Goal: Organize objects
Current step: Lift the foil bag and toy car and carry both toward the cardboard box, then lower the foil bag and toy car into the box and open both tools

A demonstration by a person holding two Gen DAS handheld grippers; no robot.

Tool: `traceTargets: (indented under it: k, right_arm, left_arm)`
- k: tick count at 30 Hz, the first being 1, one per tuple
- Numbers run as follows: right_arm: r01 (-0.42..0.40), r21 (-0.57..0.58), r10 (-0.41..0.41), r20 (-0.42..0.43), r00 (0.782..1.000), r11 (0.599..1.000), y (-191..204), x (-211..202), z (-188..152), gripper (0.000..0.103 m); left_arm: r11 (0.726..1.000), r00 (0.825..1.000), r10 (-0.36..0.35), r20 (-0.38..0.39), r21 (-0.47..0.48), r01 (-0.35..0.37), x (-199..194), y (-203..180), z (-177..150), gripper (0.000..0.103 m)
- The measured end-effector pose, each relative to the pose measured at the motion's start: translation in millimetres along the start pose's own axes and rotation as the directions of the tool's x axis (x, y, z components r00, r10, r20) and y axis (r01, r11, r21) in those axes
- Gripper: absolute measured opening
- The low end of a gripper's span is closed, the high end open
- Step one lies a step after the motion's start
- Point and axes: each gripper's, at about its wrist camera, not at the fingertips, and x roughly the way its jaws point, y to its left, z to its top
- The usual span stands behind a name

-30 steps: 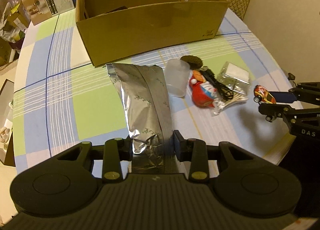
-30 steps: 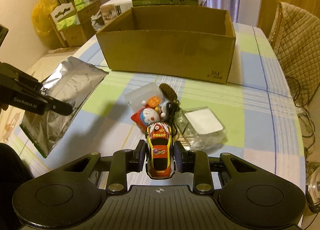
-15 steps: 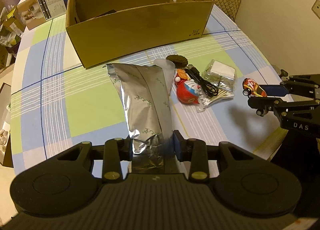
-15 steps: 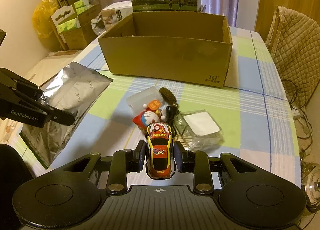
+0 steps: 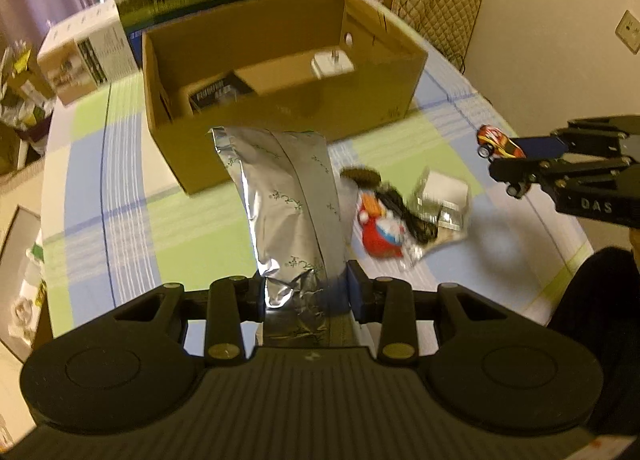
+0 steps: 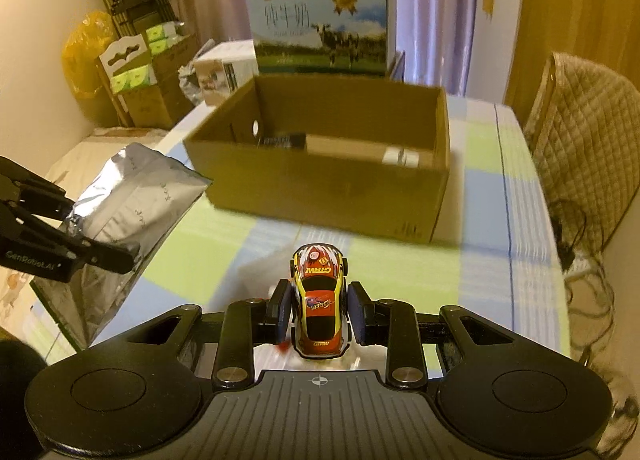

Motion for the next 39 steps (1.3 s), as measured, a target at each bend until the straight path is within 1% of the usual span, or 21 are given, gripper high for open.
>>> traceTargets:
  k: [4,10,15,23,26,30,35,39]
  right_arm:
    - [0.006,-0.019,-0.006,0.014,1.0,1.0,-5.7,6.8,36.0,0.027]
    - [0.023,-0.054,-0.021,0.026,0.999,0.998,-11.7,20.8,80.5,0.027]
    - [0.02,-0.066,-0.018,0.025,1.0,0.998,-17.2,39.3,108.6,0.027]
    - [0.005,-0.03,-0.005,0.02,1.0,1.0,-33.4,74.6,152.2,0.027]
    - [0.006,-0.017,-0.005,0.017,1.0,1.0,-39.2,87.8,164.1,0.027]
    - [0.02,-0.009,-0.02,0.011,1.0,1.0,-45.0,103.8,173.6,0.027]
    - [0.017,0.021,-0.017,0.003,1.0,1.0,-54.7,117.6,179.6,0.027]
    - [0.023,0.036,-0.023,-0.002,1.0,0.999,-60.5,126.1,181.7,0.027]
  left_arm:
    - [1.0,1.0,0.003,0.022,0.016,-0.004,-9.9,7.6,28.5,0.032]
    - [1.0,0.999,-0.01,0.046,0.008,0.009,-14.2,23.4,74.6,0.032]
    - [1.0,0.998,-0.006,0.056,0.003,0.005,-8.8,37.1,105.2,0.032]
    - [1.0,0.998,0.003,0.059,-0.025,-0.001,12.7,54.7,149.0,0.032]
    - [0.999,0.998,0.006,0.06,-0.04,-0.003,23.7,60.5,160.4,0.032]
    - [0.998,0.999,-0.01,0.052,-0.069,0.014,40.8,67.6,172.2,0.032]
    - [0.994,0.999,-0.018,0.043,-0.105,0.023,58.3,75.6,185.5,0.032]
    - [0.991,0.998,-0.032,0.056,-0.125,0.039,70.5,75.4,196.5,0.032]
